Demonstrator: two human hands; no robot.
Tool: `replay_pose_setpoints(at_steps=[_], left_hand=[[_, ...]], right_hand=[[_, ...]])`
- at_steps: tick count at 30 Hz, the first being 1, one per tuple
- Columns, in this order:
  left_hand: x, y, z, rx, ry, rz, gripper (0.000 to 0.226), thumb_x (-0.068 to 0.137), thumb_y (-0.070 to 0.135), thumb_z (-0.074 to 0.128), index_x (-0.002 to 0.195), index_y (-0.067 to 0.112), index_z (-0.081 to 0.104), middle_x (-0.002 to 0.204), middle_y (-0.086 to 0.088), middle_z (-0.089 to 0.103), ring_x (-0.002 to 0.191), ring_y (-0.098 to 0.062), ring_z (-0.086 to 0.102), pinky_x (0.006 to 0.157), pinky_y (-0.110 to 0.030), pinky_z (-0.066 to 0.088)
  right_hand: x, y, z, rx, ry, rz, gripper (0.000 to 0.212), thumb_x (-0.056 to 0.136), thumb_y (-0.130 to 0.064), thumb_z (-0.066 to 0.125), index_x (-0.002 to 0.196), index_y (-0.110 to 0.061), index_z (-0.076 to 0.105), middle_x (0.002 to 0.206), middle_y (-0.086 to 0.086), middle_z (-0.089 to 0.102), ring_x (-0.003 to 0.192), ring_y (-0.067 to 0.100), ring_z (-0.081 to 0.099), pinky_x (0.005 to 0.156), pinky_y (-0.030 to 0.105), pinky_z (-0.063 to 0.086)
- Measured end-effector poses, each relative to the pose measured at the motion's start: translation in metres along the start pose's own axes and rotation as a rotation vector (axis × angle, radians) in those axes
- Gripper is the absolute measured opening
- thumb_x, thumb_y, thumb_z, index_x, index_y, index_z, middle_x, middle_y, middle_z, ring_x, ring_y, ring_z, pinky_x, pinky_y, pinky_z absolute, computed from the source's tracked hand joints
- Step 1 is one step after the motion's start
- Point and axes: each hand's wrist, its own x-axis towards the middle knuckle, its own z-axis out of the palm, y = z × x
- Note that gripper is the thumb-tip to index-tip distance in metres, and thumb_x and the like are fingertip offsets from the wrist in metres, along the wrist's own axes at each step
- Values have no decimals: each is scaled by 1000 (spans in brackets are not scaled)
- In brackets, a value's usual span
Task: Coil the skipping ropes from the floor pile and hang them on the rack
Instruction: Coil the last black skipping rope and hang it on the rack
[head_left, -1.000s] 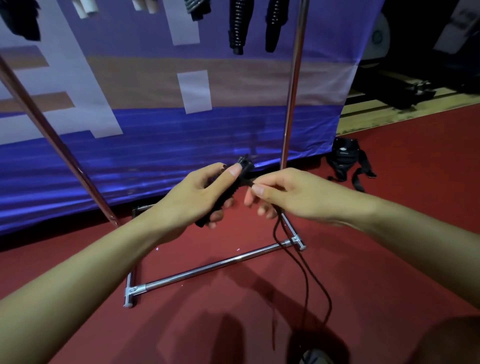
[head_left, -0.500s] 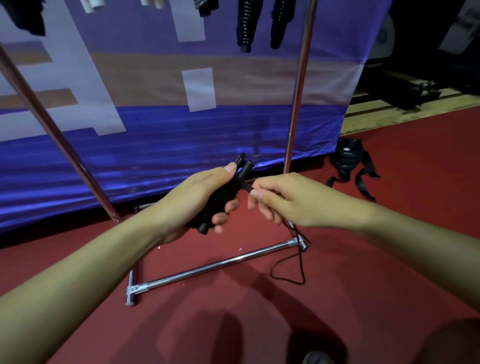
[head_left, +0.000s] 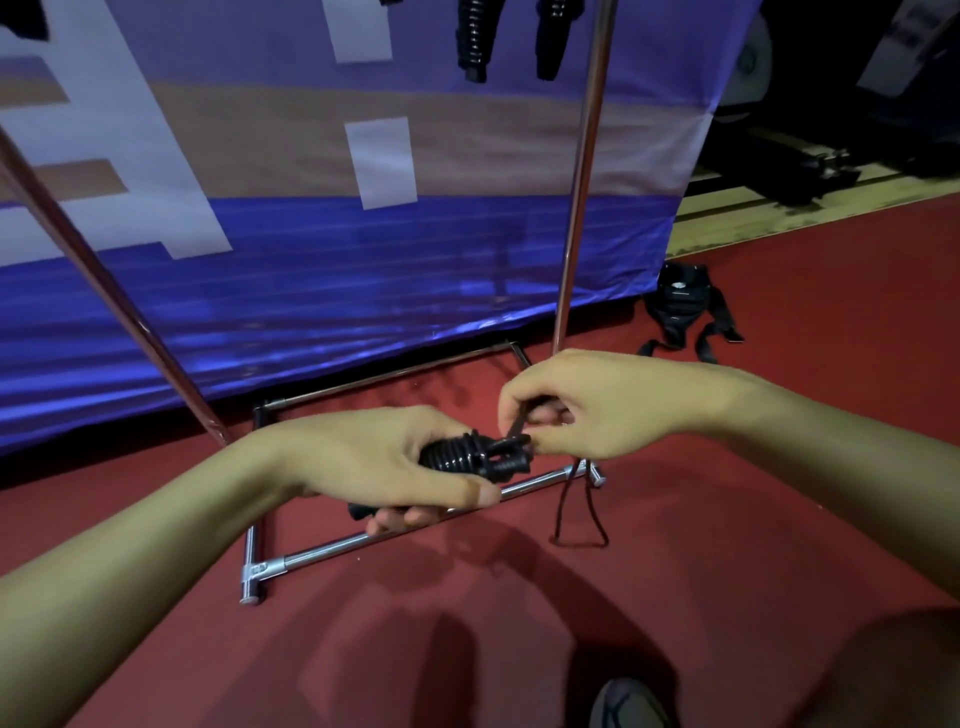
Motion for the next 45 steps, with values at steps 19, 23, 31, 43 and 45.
replay_pose_setpoints(at_steps=[19,23,31,43,45], left_hand=[[18,-3,6,143,100,-80,21,94,43,65,89,22,64,62,1,63,47,-18,54,46,-24,42],[23,-7,6,90,148,-64,16,100,36,64,115,41,61,78,2,75,49,-14,56,43,-23,45],[15,-17,1,-360,199,50,34,98,47,55,119,22,58,86,-4,57,53,-13,44,42,-22,41],[25,-7,-5,-382,552,50,35,105,53,45,101,19,53,79,-1,63,46,-19,43,51,-29,33],[26,-11,-9,-365,629,58,30,106,48,46,99,20,54,75,2,63,46,-19,45,50,-28,36]], right_hand=[[6,-6,-1,-111,168,67,22,89,-45,76,73,-31,69,60,-32,57,64,-1,57,57,12,37],[6,-18,-1,-176,246,59,25,94,-43,69,72,-31,69,55,-26,57,61,1,57,57,18,38],[-1,-21,2,-199,241,-95,31,104,-28,55,131,-31,70,73,-15,51,68,5,50,66,15,38],[-9,-28,12,-407,753,-53,20,95,-42,66,89,-23,64,73,-11,65,65,16,65,54,37,52],[-8,-26,13,-99,642,70,24,98,-44,60,84,-24,59,68,-15,63,63,6,62,63,30,50]])
